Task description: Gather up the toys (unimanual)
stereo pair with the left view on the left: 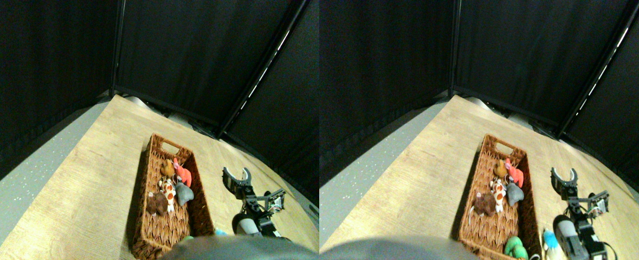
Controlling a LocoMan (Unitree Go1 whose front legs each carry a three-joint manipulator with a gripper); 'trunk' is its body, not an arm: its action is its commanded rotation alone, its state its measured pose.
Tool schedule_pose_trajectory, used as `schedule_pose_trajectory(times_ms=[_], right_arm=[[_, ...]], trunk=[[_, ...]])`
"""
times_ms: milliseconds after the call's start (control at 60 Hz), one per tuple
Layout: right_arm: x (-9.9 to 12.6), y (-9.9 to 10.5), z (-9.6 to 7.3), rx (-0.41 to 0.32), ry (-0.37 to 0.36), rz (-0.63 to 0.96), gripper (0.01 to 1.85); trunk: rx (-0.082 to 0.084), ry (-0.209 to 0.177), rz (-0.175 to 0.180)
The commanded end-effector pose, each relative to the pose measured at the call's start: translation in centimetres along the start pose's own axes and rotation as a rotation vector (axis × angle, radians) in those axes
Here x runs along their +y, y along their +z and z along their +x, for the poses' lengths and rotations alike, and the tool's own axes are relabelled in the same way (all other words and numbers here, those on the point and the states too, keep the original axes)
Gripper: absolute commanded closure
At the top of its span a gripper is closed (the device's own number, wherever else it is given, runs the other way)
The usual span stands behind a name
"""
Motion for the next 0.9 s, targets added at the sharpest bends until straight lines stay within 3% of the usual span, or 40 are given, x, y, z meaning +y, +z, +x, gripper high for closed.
schedule_pose_trajectory(times_ms=[17, 117, 333, 533, 783, 900], right_arm=[[0.4, 1.3, -0.1, -0.017, 0.061, -0.032, 1.43], [-0.4, 2.0, -0.8, -0.062, 0.026, -0.011, 1.42], [-3.1, 2.2, -3.3, -0.059, -0.004, 0.069, 1.2], [-5.7, 1.6, -4.9, -0.054, -0.065, 0.144, 1.18], [-7.8, 0.4, -5.4, -0.004, -0.094, 0.247, 1.24], [-9.0, -0.2, -5.7, 0.024, -0.17, 0.241, 1.18]], trunk=[[0.009, -0.023, 0.016], [0.017, -0.037, 0.035], [0.026, -0.045, 0.054], [0.027, -0.046, 0.055], [0.029, -0.03, 0.038], [0.032, -0.015, 0.026]])
